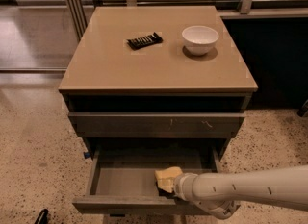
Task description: Place sponge into middle drawer
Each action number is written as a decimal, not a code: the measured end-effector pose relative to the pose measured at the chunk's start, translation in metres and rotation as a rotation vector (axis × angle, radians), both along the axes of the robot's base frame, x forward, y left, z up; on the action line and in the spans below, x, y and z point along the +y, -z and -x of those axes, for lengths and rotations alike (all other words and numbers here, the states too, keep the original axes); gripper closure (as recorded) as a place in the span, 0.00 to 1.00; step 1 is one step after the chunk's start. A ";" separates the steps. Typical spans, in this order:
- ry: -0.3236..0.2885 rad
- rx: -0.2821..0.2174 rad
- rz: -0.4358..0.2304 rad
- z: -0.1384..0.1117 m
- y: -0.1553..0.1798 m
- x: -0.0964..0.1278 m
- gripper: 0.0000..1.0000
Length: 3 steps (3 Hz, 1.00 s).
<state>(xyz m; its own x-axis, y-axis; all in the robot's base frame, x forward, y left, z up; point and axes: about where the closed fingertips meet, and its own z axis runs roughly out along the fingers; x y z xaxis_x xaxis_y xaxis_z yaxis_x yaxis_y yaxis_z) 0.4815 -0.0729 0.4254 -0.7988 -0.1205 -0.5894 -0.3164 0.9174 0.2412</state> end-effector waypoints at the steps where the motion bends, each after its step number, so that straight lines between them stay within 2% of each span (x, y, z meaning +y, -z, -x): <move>1: 0.000 0.000 0.000 0.000 0.000 0.000 0.29; 2: 0.000 0.000 0.000 0.000 0.000 0.000 0.06; 3: 0.000 0.000 0.000 0.000 0.000 0.000 0.00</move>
Offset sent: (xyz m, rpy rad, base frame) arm 0.0000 0.0000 0.0000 0.0000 0.0000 0.0000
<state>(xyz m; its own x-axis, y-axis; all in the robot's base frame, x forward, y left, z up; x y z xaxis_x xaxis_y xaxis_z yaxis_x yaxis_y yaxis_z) 0.4815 -0.0728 0.4254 -0.7988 -0.1205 -0.5894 -0.3164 0.9174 0.2413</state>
